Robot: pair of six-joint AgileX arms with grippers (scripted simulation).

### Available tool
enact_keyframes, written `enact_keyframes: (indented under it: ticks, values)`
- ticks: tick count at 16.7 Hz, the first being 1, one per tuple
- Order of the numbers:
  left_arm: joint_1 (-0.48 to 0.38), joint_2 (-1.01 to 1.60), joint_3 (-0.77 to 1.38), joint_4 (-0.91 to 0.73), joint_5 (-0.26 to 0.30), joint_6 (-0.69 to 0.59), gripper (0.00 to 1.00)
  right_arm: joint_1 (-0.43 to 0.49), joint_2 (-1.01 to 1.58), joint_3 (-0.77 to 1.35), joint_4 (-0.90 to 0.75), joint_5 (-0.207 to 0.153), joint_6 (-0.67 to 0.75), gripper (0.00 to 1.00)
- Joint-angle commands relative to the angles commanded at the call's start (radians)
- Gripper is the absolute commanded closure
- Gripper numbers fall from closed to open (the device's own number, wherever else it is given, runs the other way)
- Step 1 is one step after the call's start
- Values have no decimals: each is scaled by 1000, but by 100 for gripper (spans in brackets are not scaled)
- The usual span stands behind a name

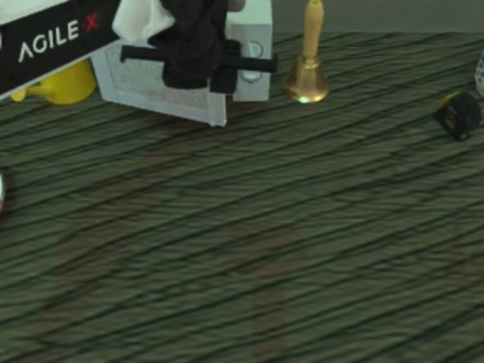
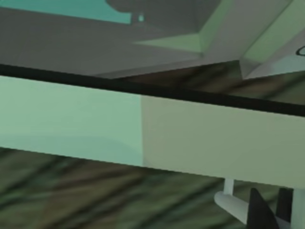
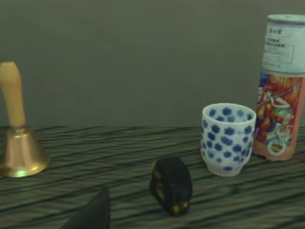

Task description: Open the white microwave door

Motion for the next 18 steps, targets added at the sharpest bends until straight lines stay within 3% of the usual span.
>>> enact_keyframes:
  ticks: [4, 10, 18]
  values:
    - [-7, 1, -6, 2, 8, -1, 100, 0, 0, 0, 0, 0, 0, 0]
    - [20, -79, -119, 52, 56, 101, 100, 0, 0, 0, 0, 0, 0, 0]
    - [20, -83, -123, 55, 58, 105, 100, 0, 0, 0, 0, 0, 0, 0]
